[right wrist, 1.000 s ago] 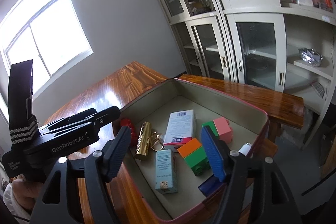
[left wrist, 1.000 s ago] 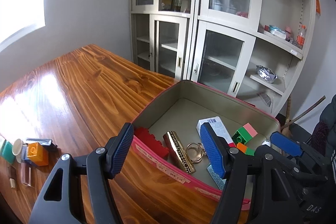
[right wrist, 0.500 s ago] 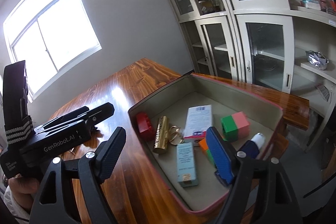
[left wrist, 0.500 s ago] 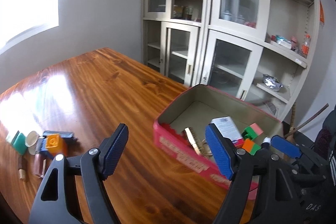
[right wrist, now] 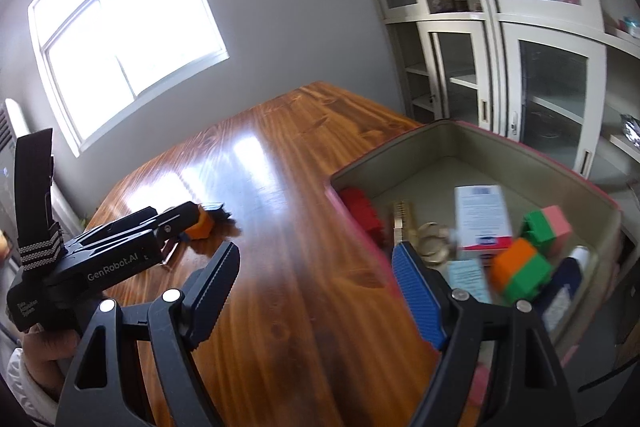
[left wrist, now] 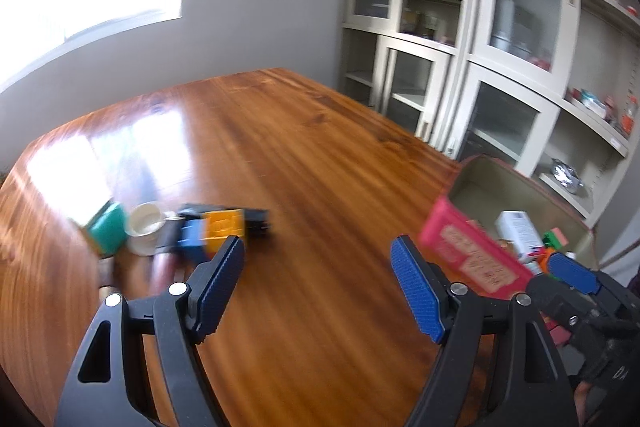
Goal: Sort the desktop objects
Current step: 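Withdraw both tools from the tin back over the table, then grasp the dark lipstick with the left tool while the right tool grasps the yellow-orange brick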
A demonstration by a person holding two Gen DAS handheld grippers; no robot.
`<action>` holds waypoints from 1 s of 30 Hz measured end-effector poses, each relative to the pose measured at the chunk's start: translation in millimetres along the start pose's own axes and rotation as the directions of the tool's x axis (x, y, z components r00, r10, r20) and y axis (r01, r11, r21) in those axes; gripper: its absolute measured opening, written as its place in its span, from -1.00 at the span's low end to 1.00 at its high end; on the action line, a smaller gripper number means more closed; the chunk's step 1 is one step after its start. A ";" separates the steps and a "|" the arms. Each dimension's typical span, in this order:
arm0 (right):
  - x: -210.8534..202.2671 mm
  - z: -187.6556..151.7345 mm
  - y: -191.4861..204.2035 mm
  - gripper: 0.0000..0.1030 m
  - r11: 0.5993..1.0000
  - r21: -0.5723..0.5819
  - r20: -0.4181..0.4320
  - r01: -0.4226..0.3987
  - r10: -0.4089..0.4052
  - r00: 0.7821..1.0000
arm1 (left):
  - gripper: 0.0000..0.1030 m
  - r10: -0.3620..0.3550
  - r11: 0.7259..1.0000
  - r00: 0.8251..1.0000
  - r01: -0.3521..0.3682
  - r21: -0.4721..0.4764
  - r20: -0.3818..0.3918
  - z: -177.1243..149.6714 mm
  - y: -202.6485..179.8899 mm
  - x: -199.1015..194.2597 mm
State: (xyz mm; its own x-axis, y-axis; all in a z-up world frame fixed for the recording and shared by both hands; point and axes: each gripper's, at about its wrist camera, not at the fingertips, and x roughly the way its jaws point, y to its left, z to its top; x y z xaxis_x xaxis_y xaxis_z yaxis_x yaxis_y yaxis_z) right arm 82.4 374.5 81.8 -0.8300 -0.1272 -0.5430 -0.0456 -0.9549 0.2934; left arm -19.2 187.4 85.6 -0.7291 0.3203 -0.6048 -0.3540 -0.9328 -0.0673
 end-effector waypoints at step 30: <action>64.5 -15.5 92.5 0.59 0.983 -0.150 -0.175 -0.106 0.079 0.981 | 0.36 0.251 0.947 0.949 -0.282 -0.152 -0.191 -36.6 163.3 45.8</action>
State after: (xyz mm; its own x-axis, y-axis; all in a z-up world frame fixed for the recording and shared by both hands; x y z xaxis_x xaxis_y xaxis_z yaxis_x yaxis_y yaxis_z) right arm 33.2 273.8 61.7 -0.7209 -0.2470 -0.6475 0.1262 -0.9655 0.2278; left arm -89.0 43.7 17.9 -0.6688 0.0380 -0.7425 -0.0408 -0.9991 -0.0144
